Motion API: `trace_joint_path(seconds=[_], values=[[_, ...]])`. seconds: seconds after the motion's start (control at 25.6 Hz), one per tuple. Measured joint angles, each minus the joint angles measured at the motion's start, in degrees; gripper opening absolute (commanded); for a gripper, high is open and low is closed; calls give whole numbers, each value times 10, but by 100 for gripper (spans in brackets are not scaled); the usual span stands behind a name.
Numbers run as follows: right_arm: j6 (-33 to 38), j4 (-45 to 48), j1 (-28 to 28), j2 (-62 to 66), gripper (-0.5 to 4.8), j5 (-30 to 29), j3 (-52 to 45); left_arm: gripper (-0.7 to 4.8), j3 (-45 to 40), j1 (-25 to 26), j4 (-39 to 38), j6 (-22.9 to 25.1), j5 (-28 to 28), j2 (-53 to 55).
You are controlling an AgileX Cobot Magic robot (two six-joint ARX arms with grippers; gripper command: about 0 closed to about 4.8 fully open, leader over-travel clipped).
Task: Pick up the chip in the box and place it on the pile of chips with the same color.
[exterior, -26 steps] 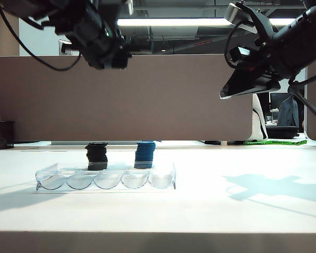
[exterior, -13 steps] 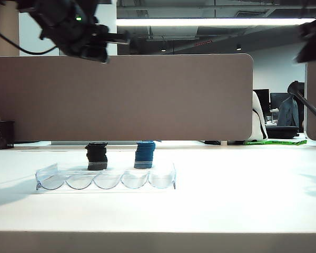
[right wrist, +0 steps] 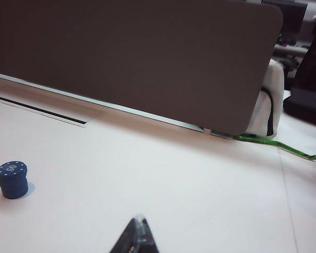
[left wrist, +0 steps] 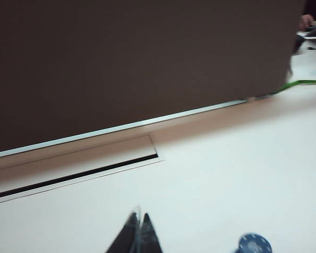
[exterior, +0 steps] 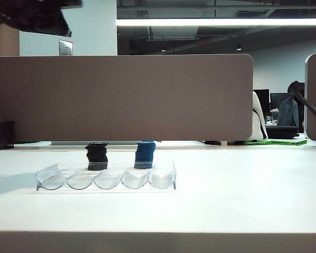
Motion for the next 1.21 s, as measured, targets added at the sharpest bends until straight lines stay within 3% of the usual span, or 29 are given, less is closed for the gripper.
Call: trace_joint_path(seconds=[0.47, 0.78, 0.94, 1.21], values=[[0, -17, 0, -194, -5, 93, -91, -6, -191, 12, -15, -18, 19, -213], [28, -124, 0, -325, -5, 130, -126, -6, -271, 12, -31, -25, 17, -360], [66, -143, 0, -346, -5, 137, -144, -6, -278, 12, -99, -24, 14, -432], [72, -150, -1, -346, -5, 150, -150, -6, -283, 12, -222, -10, -20, -549]])
